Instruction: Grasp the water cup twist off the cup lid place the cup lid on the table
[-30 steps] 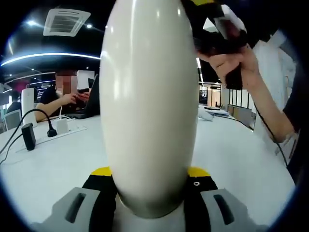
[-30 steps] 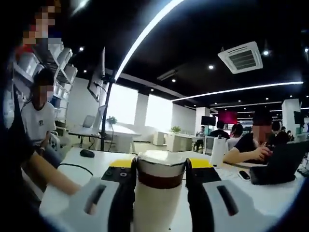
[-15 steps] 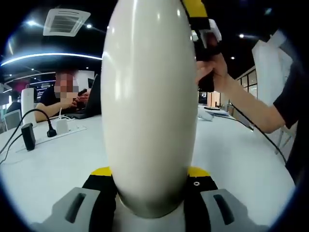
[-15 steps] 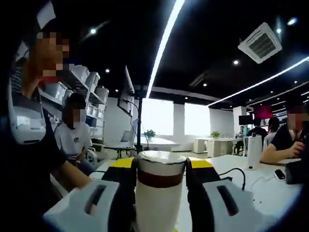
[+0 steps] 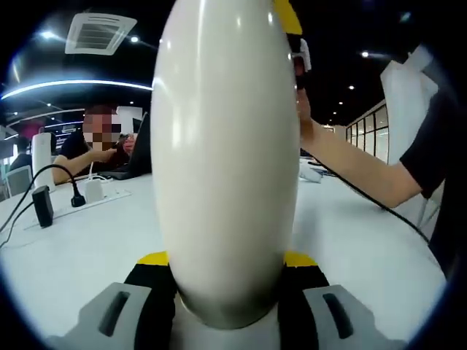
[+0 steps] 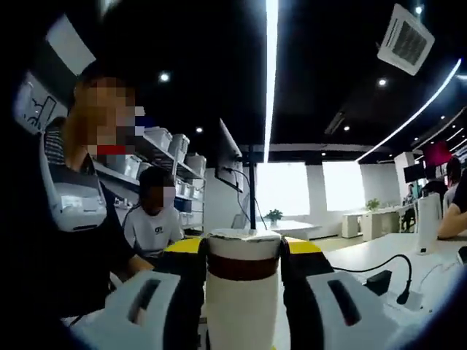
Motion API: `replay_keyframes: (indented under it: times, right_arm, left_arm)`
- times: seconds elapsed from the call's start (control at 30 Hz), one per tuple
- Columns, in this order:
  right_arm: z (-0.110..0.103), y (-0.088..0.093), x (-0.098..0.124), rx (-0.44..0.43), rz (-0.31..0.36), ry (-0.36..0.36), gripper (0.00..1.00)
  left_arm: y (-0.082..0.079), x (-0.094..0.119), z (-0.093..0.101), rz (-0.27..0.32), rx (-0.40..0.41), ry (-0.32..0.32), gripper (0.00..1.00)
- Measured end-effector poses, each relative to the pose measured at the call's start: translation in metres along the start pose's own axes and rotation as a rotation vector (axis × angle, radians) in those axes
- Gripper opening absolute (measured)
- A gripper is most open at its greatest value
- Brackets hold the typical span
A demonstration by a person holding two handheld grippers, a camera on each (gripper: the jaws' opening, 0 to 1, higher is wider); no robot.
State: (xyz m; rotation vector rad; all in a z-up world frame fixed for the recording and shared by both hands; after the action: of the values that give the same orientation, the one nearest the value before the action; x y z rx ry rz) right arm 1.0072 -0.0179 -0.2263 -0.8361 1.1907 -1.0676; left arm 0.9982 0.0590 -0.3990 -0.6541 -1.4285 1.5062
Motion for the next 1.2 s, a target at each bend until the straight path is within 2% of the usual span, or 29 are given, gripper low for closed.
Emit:
replay_keyframes:
  times: [0.03, 0.1, 0.17, 0.27, 0.37, 0.4, 0.53, 0.6, 0.67, 0.7, 0.73, 0.77, 0.83, 0.87, 0.9, 1.0, 1.03, 1.1, 1.13, 1.2]
  right_arm:
    - [0.001, 0.001, -0.001, -0.014, -0.005, 0.003, 0.43]
    - [0.000, 0.000, -0.006, 0.006, -0.080, 0.027, 0.44]
    - [-0.002, -0.005, -0.008, 0.099, -0.114, 0.039, 0.47]
    - [-0.002, -0.012, -0.007, 0.092, -0.111, 0.069, 0.57]
    - [-0.002, -0.026, -0.002, 0.085, -0.092, 0.128, 0.57]
    - [-0.003, -0.030, -0.001, 0.128, -0.108, 0.149, 0.57]
    - [-0.012, -0.051, -0.004, 0.175, -0.169, 0.298, 0.53]
    - [-0.023, -0.060, -0.009, 0.177, -0.222, 0.404, 0.51]
    - [-0.032, -0.066, -0.014, 0.222, -0.247, 0.505, 0.50]
    - [-0.035, -0.067, -0.014, 0.236, -0.267, 0.549, 0.50]
    - [-0.038, -0.068, -0.013, 0.255, -0.297, 0.626, 0.50]
    - [-0.043, -0.068, -0.015, 0.309, -0.324, 0.673, 0.50]
    - [-0.054, -0.060, -0.016, 0.400, -0.439, 0.775, 0.49]
    - [-0.059, -0.053, -0.017, 0.418, -0.485, 0.808, 0.48]
    - [-0.063, -0.049, -0.019, 0.428, -0.500, 0.834, 0.48]
    - [-0.071, -0.042, -0.028, 0.399, -0.477, 0.867, 0.48]
    - [-0.072, -0.041, -0.030, 0.392, -0.468, 0.899, 0.48]
    - [-0.068, -0.042, -0.028, 0.435, -0.469, 0.978, 0.48]
    - [-0.065, -0.044, -0.024, 0.453, -0.462, 1.041, 0.48]
    - [-0.063, -0.044, -0.022, 0.432, -0.422, 1.112, 0.48]
  left_arm:
    - [0.000, 0.000, -0.001, -0.001, 0.001, -0.001, 0.55]
    - [0.000, 0.000, -0.002, 0.001, 0.001, -0.003, 0.55]
    - [0.000, 0.000, -0.002, 0.000, 0.000, -0.003, 0.55]
    - [0.000, 0.000, -0.002, 0.000, 0.000, 0.000, 0.55]
    - [0.000, -0.001, -0.003, 0.000, 0.000, 0.001, 0.55]
    - [0.000, -0.001, -0.003, 0.000, 0.000, 0.001, 0.55]
    - [0.000, -0.001, -0.003, 0.000, 0.000, 0.001, 0.55]
    - [0.000, -0.001, -0.003, 0.000, 0.000, 0.001, 0.55]
    - [0.000, -0.001, -0.001, 0.000, 0.000, 0.001, 0.55]
    - [0.000, -0.001, 0.000, 0.000, -0.001, 0.000, 0.55]
    - [0.000, -0.001, 0.000, 0.000, 0.000, 0.000, 0.55]
    - [0.000, -0.001, 0.001, 0.000, -0.001, 0.000, 0.55]
    - [0.000, -0.001, 0.002, -0.001, -0.001, -0.001, 0.55]
    - [0.001, -0.001, 0.003, -0.001, -0.001, -0.001, 0.55]
    - [0.000, 0.000, 0.003, -0.001, -0.001, -0.002, 0.55]
    - [0.000, 0.000, 0.004, -0.001, 0.000, -0.004, 0.55]
    - [0.000, 0.000, 0.003, -0.001, 0.000, -0.004, 0.55]
    - [0.000, 0.000, 0.004, -0.001, 0.000, -0.005, 0.55]
    - [0.000, 0.000, 0.004, -0.001, 0.000, -0.006, 0.55]
    - [0.000, 0.001, 0.004, -0.001, 0.001, -0.007, 0.55]
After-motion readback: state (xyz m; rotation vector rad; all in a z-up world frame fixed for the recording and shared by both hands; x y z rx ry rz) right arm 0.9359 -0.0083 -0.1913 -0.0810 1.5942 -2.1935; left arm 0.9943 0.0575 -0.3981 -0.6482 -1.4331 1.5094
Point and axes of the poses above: the point that each gripper's makers call its tool centre point, and the gripper's own axes: x roughly backward along the fingers, z roughly to its right, y roughly out of its underside, the point moved 6 cm from there along x, roughly backward along the fingers, and after that the axes turned 11 degrees about x, right-handed, at the moved point
